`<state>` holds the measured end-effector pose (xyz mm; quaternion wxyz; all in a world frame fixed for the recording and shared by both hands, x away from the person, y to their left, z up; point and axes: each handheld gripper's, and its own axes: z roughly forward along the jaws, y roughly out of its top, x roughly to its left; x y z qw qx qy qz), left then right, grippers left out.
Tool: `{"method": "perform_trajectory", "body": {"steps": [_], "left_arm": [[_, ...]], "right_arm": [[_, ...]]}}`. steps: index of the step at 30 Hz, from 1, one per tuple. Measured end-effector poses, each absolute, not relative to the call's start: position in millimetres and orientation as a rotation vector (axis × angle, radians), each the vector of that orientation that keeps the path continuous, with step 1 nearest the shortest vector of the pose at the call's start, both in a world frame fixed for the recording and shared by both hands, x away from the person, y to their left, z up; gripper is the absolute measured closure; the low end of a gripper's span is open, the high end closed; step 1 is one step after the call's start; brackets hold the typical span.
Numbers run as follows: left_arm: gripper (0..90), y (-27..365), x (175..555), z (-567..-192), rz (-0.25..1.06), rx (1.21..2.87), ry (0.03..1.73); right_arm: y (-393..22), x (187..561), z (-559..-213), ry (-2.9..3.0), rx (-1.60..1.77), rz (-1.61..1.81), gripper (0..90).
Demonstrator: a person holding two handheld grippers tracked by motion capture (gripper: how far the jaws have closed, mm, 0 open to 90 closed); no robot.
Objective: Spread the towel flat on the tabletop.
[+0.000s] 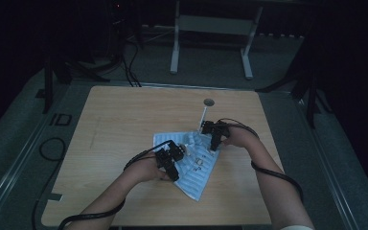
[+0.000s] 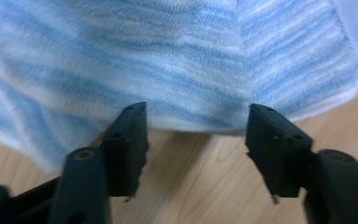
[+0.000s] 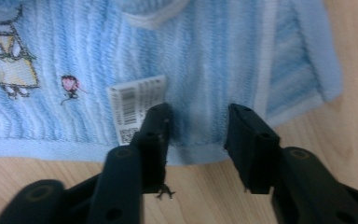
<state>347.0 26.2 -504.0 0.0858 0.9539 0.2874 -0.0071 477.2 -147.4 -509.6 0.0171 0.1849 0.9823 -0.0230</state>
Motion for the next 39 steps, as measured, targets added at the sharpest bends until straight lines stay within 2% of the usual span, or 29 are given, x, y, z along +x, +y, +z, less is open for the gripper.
{"method": "perform_trajectory", "body": {"steps": [3, 6, 8, 10, 18, 25, 29, 34, 38, 39], "left_arm": [[49.2, 21.8, 347.0, -511.5, -0.043, 2.855, 0.84], [58.1, 19.3, 344.6, -516.0, -0.023, 2.894, 0.749], [71.3, 19.1, 343.1, -513.9, -0.009, 2.893, 0.714], [85.7, 19.7, 343.1, -510.5, 0.023, 2.881, 0.713], [88.2, 24.4, 342.1, -494.9, 0.112, 2.851, 0.704], [88.3, 46.3, 344.6, -472.0, 0.201, 2.809, 0.758], [88.2, 60.0, 336.4, -457.9, 0.25, 2.774, 0.756], [88.2, 71.5, 321.4, -450.4, 0.246, 2.759, 0.744], [88.0, 75.2, 307.4, -458.2, 0.208, 2.8, 0.713], [87.9, 76.0, 303.9, -463.0, 0.15, 2.83, 0.703]], "right_arm": [[-145.9, 475.8, -510.5, 3.058, 0.566, -0.079, 65.6], [-145.1, 473.1, -510.4, 3.07, 0.556, -0.095, 73.8], [-144.6, 471.2, -508.1, 3.072, 0.543, -0.092, 81.9], [-145.1, 468.8, -505.0, 3.074, 0.532, -0.092, 84.7], [-151.9, 455.7, -483.4, 3.061, 0.502, -0.008, 87.1], [-172.3, 423.1, -448.9, 2.994, 0.483, 0.07, 87.0], [-185.1, 390.6, -433.9, 2.954, 0.499, 0.108, 86.9], [-201.1, 335.2, -427.1, 2.944, 0.526, 0.172, 86.8], [-200.3, 289.3, -437.8, 3.028, 0.506, 0.257, 86.1], [-198.1, 277.8, -441.8, 3.073, 0.485, 0.27, 84.7]]}}
